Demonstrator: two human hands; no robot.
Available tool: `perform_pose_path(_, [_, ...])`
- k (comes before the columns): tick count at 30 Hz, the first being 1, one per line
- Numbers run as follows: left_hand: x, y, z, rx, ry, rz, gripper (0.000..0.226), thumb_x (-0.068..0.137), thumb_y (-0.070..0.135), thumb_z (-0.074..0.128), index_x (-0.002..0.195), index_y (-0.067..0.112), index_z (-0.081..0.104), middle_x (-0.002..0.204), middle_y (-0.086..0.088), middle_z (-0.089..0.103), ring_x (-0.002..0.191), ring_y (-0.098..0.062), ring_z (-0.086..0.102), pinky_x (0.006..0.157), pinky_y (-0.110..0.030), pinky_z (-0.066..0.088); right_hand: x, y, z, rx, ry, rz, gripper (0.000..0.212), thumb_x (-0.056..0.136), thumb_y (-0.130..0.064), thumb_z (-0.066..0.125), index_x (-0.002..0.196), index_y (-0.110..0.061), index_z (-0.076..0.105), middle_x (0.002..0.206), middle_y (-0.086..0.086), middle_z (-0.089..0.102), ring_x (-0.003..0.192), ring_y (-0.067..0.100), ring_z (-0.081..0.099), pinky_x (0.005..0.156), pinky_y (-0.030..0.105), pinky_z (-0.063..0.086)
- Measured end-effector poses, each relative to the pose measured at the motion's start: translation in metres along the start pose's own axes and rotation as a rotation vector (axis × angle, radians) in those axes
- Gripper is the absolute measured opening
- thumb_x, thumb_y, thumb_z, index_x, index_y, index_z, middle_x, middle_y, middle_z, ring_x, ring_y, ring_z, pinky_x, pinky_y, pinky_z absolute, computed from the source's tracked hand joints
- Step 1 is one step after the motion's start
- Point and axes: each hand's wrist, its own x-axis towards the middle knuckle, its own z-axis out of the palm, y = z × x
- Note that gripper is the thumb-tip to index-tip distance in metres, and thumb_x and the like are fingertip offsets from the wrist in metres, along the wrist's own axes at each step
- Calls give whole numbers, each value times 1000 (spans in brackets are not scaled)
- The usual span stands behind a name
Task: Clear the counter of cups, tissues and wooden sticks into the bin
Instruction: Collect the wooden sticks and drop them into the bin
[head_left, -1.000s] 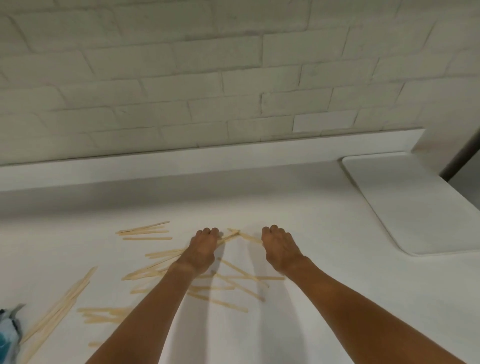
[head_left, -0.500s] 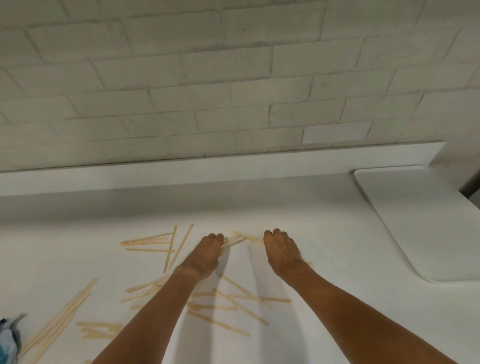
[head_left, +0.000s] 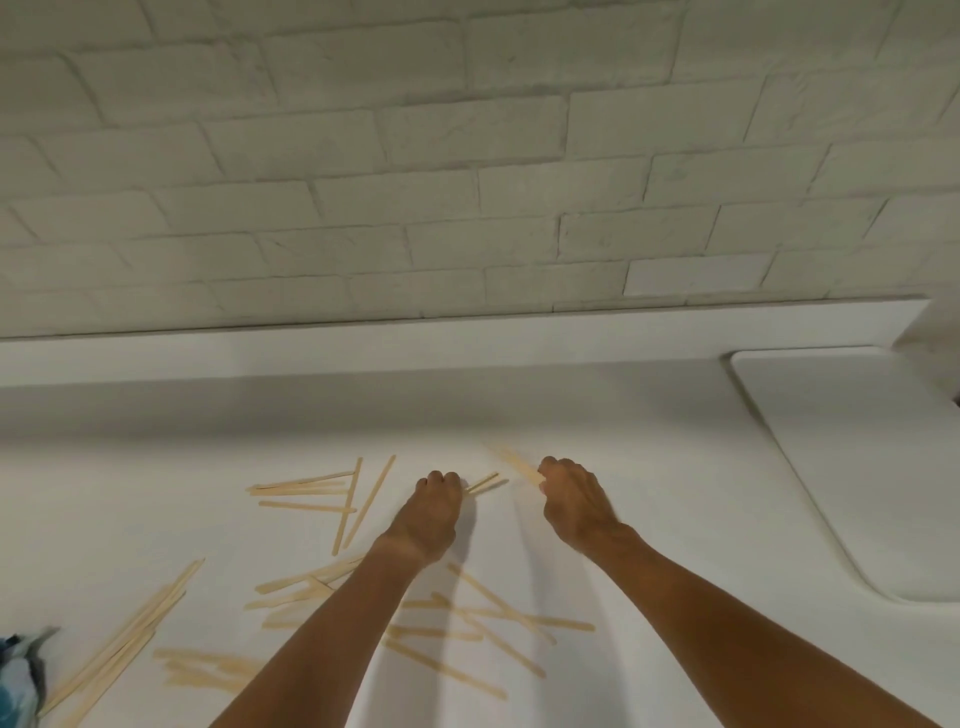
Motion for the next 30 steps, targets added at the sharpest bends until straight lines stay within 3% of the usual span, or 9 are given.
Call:
perform_pose_path(2, [-1,0,-1,-28,1,-7,49,81,-16,37,124,7,42,116,-11,47,98,-17,42,80,-23,40,8,2,-2,137,-1,74,17,90,-3,42,83,-12,55,85,6,57,77,30,53,61,30,37])
perform_pose_path(5, [2,2,-3,-64,-15,-39,46,81,-16,38,121,7,42,114,-11,48,96,-18,42,78,-25,41,19,5,-4,481,-49,186,29,88,0,46,63,-14,51,68,3,52,70,29,63,52,25,38])
perform_pose_path(8, [5,4,-3,-69,-41,-84,41,83,-14,38,120,5,41,117,-13,46,96,-18,40,78,-24,36,22,9,-9,762,-127,275,23,93,-3,40,79,-6,58,76,6,55,66,18,61,57,23,44])
perform_pose_path(11, [12,3,-3,-58,-105,-124,38,87,-7,38,124,4,40,123,-15,42,112,-25,43,86,-28,38,23,10,-13,863,-253,284,26,95,-3,31,93,-6,57,80,2,54,66,13,47,58,22,40])
perform_pose_path(16, [13,9,-3,-60,-96,-138,37,87,-6,37,123,4,42,122,-13,38,112,-23,43,83,-25,38,27,12,-16,901,-329,283,26,99,-7,32,99,-12,57,79,2,45,66,13,39,59,23,35])
perform_pose_path(20, [5,3,1,-168,14,-24,21,90,-6,42,98,12,49,104,-8,48,90,-19,48,77,-29,45,24,14,-14,815,-366,215,33,104,-21,29,111,-8,58,77,0,41,66,12,37,62,24,34])
perform_pose_path(23, [1,-5,2,-275,83,-6,17,93,0,49,83,14,50,94,-3,50,85,-20,50,69,-24,40,21,15,-10,741,-379,153,32,104,-30,34,106,-9,59,78,-8,42,67,6,38,62,20,31])
perform_pose_path(28, [3,1,4,-231,75,-42,18,92,-2,45,83,12,52,95,-3,47,85,-21,51,74,-30,44,15,23,-3,638,-358,102,32,103,-36,37,86,-20,59,105,-2,56,103,18,53,92,31,40])
perform_pose_path(30, [4,3,6,-202,41,-59,20,91,-6,41,90,13,49,99,-3,43,83,-19,47,72,-26,38,10,25,-2,586,-360,98,32,103,-36,37,86,-22,59,107,-2,56,103,20,53,89,31,40])
